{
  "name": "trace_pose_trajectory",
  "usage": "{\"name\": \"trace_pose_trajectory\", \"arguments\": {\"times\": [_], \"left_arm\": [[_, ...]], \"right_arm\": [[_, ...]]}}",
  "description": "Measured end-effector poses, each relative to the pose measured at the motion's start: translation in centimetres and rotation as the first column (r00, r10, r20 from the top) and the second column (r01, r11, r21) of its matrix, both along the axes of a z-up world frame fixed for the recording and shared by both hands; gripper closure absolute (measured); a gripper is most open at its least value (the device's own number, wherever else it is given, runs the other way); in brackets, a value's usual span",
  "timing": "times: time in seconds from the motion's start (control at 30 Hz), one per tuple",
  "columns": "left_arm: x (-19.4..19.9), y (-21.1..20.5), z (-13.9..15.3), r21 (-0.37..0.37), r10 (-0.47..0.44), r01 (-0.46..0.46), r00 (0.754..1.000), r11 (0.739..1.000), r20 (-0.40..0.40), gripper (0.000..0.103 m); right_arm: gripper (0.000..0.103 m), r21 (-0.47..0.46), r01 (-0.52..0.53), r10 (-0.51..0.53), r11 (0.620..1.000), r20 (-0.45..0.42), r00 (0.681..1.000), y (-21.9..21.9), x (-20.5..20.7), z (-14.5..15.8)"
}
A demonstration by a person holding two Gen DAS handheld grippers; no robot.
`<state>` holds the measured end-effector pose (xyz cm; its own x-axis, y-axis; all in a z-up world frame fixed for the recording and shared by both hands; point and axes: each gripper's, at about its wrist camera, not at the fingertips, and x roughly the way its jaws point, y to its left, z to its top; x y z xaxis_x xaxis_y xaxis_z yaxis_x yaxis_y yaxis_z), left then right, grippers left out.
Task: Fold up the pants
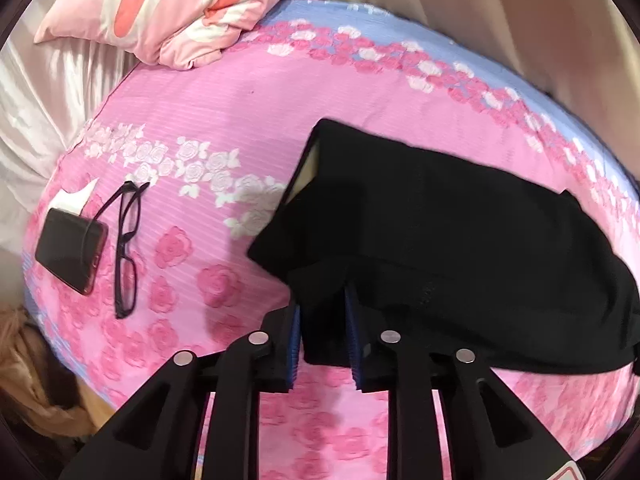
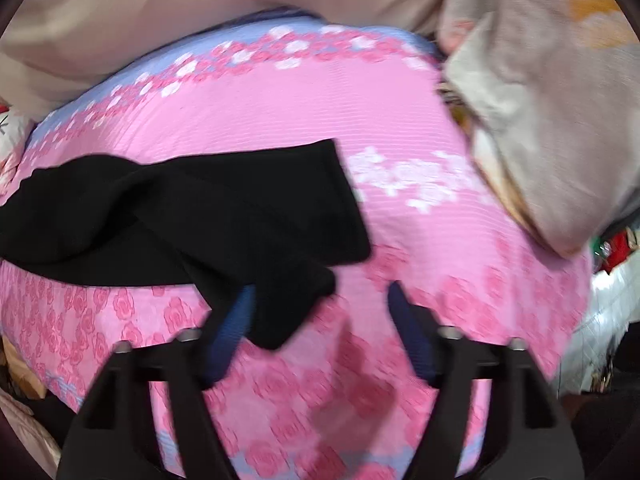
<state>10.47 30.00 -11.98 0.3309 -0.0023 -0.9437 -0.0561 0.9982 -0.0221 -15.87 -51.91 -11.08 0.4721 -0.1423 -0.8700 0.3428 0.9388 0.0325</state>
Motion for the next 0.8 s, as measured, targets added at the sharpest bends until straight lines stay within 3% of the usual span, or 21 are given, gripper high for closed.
{"name": "trace_pose_trajectory", "arguments": {"times": [0.07,0.13,0.2,0.27,0.33,0.37,0.4,0.47,0.5,0.6,0.67,0.7,0.77,0.8], "left_arm": [[-0.1,0.5,-1.0,0.022,0.001,-0.001,1.0,1.0,-0.031,0.073],[-0.2,0.6,-1.9,0.03,0.017,-0.016,0.999,0.999,-0.05,0.068],[-0.1,0.6,-2.3,0.04,0.034,-0.032,0.998,0.999,-0.055,0.067],[0.0,0.6,-2.3,0.034,0.053,-0.051,0.997,0.998,-0.056,0.067],[0.2,0.2,-2.1,0.047,0.051,-0.048,0.997,0.998,-0.059,0.067],[0.3,0.0,-2.1,0.065,0.043,-0.038,0.997,0.997,-0.067,0.067],[0.3,-0.1,-2.2,0.071,0.041,-0.036,0.997,0.997,-0.068,0.067],[0.2,-0.1,-2.3,0.082,0.05,-0.044,0.996,0.996,-0.075,0.066],[0.2,0.0,-2.3,0.079,0.06,-0.054,0.995,0.995,-0.075,0.065],[0.2,0.1,-2.3,0.077,0.084,-0.077,0.993,0.994,-0.082,0.065],[0.3,-0.1,-2.3,0.09,0.076,-0.068,0.994,0.994,-0.083,0.065],[0.3,-0.2,-2.4,0.097,0.07,-0.062,0.994,0.993,-0.086,0.065],[0.4,-0.2,-2.6,0.102,0.07,-0.061,0.994,0.993,-0.083,0.064],[0.5,-0.2,-2.7,0.103,0.074,-0.065,0.994,0.992,-0.081,0.062]], "right_arm": [[0.033,0.034,0.064,-0.066,0.997,0.05,0.997,-0.9,-1.4,1.4],[0.033,0.151,0.119,-0.142,0.981,0.153,0.978,-2.1,-1.8,3.0],[0.032,0.215,0.073,-0.122,0.974,0.22,0.968,-2.2,-0.3,3.7],[0.027,0.119,0.05,-0.068,0.992,0.151,0.986,-1.7,2.2,2.6],[0.027,0.104,0.042,-0.045,0.994,0.023,0.999,-1.9,4.3,-0.7],[0.034,0.124,0.052,-0.051,0.991,-0.006,0.999,-2.3,4.7,-1.7],[0.072,0.169,0.057,-0.055,0.984,-0.017,0.998,-2.6,5.2,-3.0],[0.094,0.178,0.028,-0.029,0.984,0.001,1.0,-2.3,6.1,-3.3],[0.095,0.15,0.003,-0.009,0.989,0.039,0.999,-1.9,6.6,-2.0],[0.095,0.012,-0.105,0.098,0.994,0.252,0.963,-0.5,6.9,6.0],[0.089,-0.119,-0.157,0.186,0.98,0.302,0.935,0.2,6.1,9.5],[0.075,-0.193,-0.177,0.222,0.965,0.239,0.945,0.0,5.8,9.2],[0.05,-0.227,-0.159,0.178,0.961,0.065,0.982,-1.5,5.2,5.5],[0.056,-0.214,-0.125,0.114,0.969,-0.061,0.992,-2.8,4.5,2.2]]}}
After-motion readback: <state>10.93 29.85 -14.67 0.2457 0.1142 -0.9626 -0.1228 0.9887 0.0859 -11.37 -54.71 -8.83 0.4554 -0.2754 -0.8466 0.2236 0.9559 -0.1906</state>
